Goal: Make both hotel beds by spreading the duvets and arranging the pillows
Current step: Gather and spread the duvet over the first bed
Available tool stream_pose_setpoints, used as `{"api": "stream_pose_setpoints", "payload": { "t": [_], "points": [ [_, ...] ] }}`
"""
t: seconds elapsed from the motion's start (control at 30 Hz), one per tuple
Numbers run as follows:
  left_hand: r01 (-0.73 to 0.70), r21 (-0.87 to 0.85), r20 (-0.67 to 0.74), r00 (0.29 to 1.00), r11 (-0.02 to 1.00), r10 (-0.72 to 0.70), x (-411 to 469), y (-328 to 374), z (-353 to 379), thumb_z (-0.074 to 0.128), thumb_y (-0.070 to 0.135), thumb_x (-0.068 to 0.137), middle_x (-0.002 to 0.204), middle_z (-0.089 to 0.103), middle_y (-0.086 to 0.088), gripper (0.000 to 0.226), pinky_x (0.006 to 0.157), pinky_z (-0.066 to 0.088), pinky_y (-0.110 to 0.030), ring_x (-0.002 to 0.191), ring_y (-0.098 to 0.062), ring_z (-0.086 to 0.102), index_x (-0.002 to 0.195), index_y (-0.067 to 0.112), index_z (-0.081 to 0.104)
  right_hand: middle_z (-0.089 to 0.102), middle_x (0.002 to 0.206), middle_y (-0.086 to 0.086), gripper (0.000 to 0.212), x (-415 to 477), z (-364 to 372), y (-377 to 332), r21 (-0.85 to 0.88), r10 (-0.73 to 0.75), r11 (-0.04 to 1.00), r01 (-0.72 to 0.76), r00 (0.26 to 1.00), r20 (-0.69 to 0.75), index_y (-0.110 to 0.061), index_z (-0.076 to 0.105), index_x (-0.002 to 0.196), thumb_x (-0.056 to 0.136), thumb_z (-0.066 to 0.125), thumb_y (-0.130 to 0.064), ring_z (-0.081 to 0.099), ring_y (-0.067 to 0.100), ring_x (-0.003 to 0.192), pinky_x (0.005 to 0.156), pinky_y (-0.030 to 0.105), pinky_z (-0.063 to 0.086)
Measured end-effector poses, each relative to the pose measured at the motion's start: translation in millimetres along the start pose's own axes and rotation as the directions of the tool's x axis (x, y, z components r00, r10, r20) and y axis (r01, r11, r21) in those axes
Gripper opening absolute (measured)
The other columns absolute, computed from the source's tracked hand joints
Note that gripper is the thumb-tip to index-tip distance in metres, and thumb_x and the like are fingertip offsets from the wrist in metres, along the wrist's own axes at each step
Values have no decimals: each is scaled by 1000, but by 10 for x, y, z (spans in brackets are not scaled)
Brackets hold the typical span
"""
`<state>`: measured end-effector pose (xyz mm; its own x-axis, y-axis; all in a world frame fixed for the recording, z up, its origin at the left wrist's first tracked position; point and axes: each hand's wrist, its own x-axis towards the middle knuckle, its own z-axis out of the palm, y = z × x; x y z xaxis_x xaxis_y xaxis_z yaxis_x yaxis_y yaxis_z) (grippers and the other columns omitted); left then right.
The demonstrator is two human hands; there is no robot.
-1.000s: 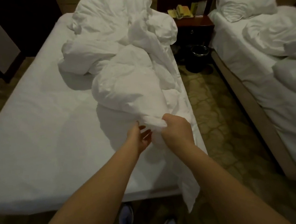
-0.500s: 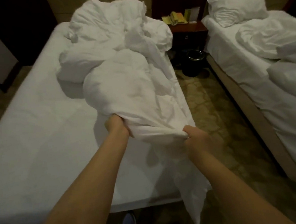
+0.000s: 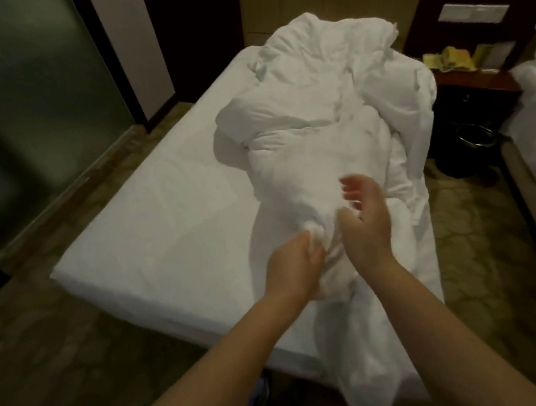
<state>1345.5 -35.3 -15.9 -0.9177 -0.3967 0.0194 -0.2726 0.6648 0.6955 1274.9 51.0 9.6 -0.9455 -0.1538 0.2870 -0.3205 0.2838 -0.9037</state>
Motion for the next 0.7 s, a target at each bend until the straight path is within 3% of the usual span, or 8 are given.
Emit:
{"api": "stream_pose_setpoints", "payload": {
  "t": [0.07, 0.13, 0.2, 0.27, 0.43, 0.5, 0.6, 0.7],
  "points": [
    [-39, 30, 82, 996, 999, 37, -185, -48, 197, 42, 31, 98, 99, 67, -16, 31, 78, 41, -34, 94, -33, 61, 100, 7, 61, 59, 111, 3, 34, 72, 196, -118, -142, 81, 989, -37, 944, 319, -18, 58, 117, 84, 51, -16, 56, 20, 100, 90, 26, 46],
    [-13, -24, 146, 989, 1000, 16, -282, -52, 298, 46, 22, 97, 104, 65, -18, 27, 82, 43, -34, 97, -32, 60, 108, 1, 59, 57, 124, 6, 35, 134, 457, -45, -582, 349, 806, 109, 707, 615, -13, 57, 126, 93, 48, -23, 52, 24, 117, 99, 32, 40],
    [62, -144, 183, 983, 988, -35, -265, -96, 328, 48, 10, 94, 105, 64, -19, 23, 80, 45, -31, 98, -32, 60, 110, -4, 59, 46, 141, 7, 41, 174, 609, 91, -795, 613, 490, 358, 507, 606, -11, 48, 136, 99, 42, -29, 42, 25, 131, 106, 33, 32],
    [4, -148, 211, 977, 989, 27, -181, -161, 334, 47, 12, 96, 105, 64, -18, 24, 75, 42, -25, 97, -29, 60, 110, -3, 60, 36, 149, 7, 43, 280, 613, 198, -840, 738, 322, 436, 440, 511, -9, 42, 140, 102, 39, -29, 35, 25, 135, 108, 32, 29],
    [-225, -128, 270, 929, 966, 252, 39, -313, 341, 49, 29, 96, 100, 62, -14, 32, 70, 30, -20, 92, -27, 56, 105, 1, 61, 34, 150, 13, 41, 462, 529, 400, -934, 703, 222, 279, 618, 352, -4, 41, 139, 102, 41, -21, 31, 27, 139, 112, 35, 25],
    [-215, -213, 267, 925, 953, 269, 149, -400, 310, 42, 45, 89, 97, 66, -9, 49, 71, 34, -21, 90, -21, 57, 103, 6, 68, 38, 147, 16, 40, 501, 481, 503, -945, 676, 288, 152, 667, 313, -3, 45, 136, 102, 42, -22, 33, 30, 137, 113, 36, 24],
    [149, -287, 190, 977, 946, -97, 619, -703, 285, 39, 38, 93, 109, 69, -8, 43, 86, 46, -28, 97, -23, 62, 98, 12, 73, 53, 133, 17, 53, 599, 317, 490, -794, 591, 579, -187, 767, 250, -12, 60, 126, 85, 50, -45, 47, 33, 126, 108, 37, 34],
    [573, -369, 444, 800, 731, -403, 1109, -701, 227, 44, 40, 98, 113, 60, -10, 32, 88, 50, -37, 98, -28, 58, 113, 16, 59, 66, 109, 12, 46, 686, 250, 312, -492, 457, 814, -309, 863, 215, -14, 69, 110, 75, 48, -36, 59, 30, 107, 91, 32, 46]
  ]
}}
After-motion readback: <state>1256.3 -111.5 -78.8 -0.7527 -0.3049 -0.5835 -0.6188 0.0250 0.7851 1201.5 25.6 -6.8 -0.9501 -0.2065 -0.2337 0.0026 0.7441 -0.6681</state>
